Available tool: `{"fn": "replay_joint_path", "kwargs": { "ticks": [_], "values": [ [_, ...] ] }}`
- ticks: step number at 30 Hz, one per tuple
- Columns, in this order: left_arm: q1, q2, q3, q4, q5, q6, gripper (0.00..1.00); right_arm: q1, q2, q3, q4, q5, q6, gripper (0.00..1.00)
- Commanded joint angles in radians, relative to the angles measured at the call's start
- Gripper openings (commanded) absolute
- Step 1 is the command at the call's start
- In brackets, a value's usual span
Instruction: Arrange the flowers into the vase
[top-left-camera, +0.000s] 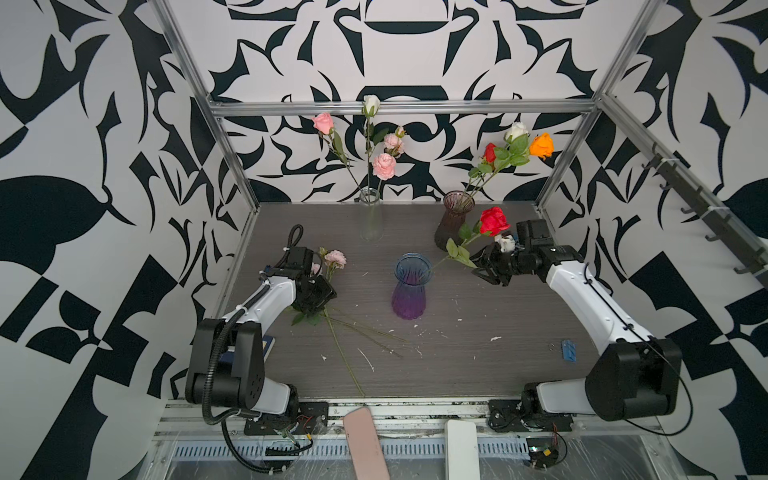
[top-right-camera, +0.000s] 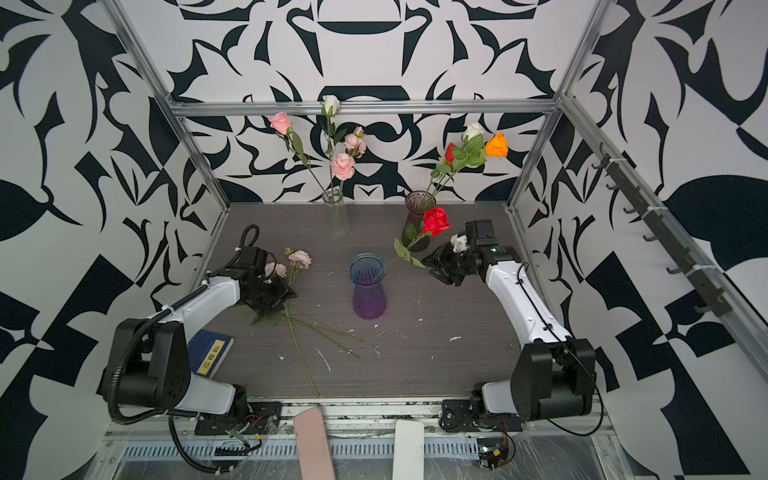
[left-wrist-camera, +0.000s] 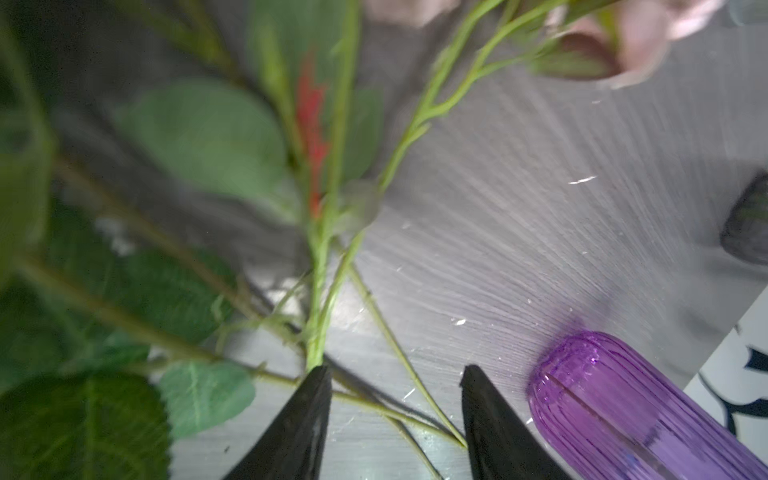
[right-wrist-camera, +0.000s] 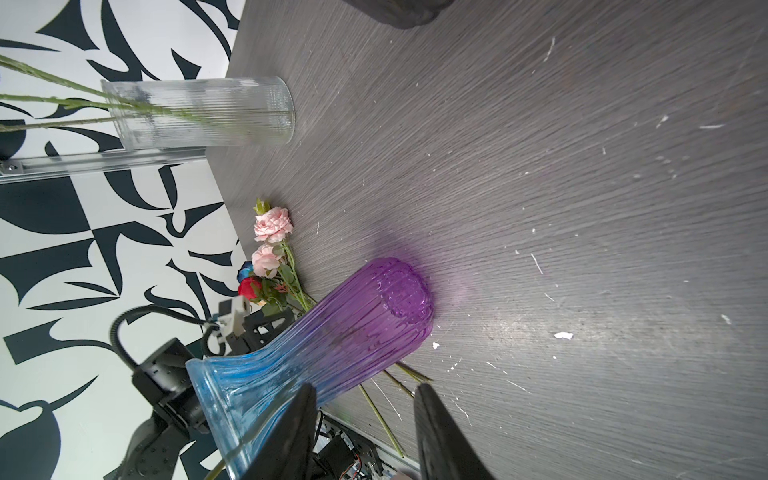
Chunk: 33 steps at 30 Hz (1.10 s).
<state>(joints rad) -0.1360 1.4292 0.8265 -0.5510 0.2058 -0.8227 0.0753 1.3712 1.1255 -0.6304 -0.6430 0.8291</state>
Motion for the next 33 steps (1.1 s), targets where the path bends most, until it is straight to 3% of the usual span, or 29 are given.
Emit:
{"fn": "replay_joint_path", "kwargs": {
  "ticks": [1, 4, 6, 18, 33],
  "values": [
    [0.000, -0.096, -0.076, -0.015, 0.001, -0.220, 0.54, 0.001, -0.023, -0.001, 0.016, -0.004, 0.008, 0.42],
    [0.000, -0.146, -0.139, -0.002, -0.005, -0.369, 0.54, 0.002, -0.020, 0.000, 0.015, 0.001, 0.011, 0.41],
    [-0.001, -0.147, -0.151, -0.008, -0.010, -0.397, 0.53, 0.001, -0.018, -0.001, 0.015, 0.000, 0.014, 0.41],
    [0.007, -0.089, -0.124, -0.012, -0.090, -0.392, 0.28, 0.002, -0.037, 0.002, 0.003, 0.000, 0.015, 0.40],
    [0.055, -0.039, -0.083, -0.012, -0.097, -0.343, 0.27, 0.001, -0.045, 0.016, -0.013, 0.002, 0.013, 0.39]
  ]
}}
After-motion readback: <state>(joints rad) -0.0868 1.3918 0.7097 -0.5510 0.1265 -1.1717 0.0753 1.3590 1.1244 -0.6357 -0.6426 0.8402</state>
